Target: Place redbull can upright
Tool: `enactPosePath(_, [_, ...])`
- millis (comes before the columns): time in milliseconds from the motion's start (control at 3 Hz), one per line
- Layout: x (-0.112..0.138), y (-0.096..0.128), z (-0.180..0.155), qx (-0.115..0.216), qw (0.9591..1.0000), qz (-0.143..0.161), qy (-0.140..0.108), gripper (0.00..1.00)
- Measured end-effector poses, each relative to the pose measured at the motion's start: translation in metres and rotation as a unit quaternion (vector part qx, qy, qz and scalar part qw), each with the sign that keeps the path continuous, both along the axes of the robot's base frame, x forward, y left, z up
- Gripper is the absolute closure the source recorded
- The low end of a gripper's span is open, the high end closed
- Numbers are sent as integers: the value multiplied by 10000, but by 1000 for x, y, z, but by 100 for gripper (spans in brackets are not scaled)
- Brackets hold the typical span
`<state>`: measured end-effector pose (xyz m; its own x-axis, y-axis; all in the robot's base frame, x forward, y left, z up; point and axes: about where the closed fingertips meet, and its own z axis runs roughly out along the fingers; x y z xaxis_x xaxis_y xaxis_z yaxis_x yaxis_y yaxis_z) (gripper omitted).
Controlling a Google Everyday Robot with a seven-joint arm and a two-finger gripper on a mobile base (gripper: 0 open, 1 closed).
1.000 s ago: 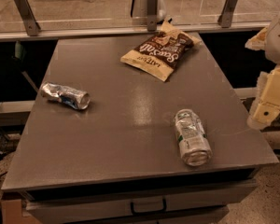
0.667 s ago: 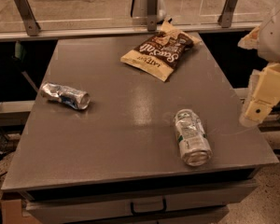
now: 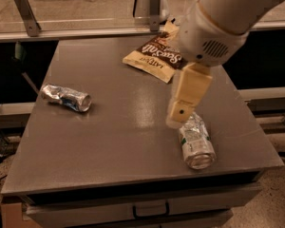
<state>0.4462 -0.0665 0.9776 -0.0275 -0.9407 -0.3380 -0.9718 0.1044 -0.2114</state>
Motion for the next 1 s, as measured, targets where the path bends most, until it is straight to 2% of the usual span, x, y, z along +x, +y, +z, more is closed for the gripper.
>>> enactPosePath(333, [-11,90,10,342,9976,601,-26,0])
enactPosePath(667, [-11,90,10,342,9976,602,-27,0])
enactPosePath(1000, [-6,113,11,487,9964,695,-81,0])
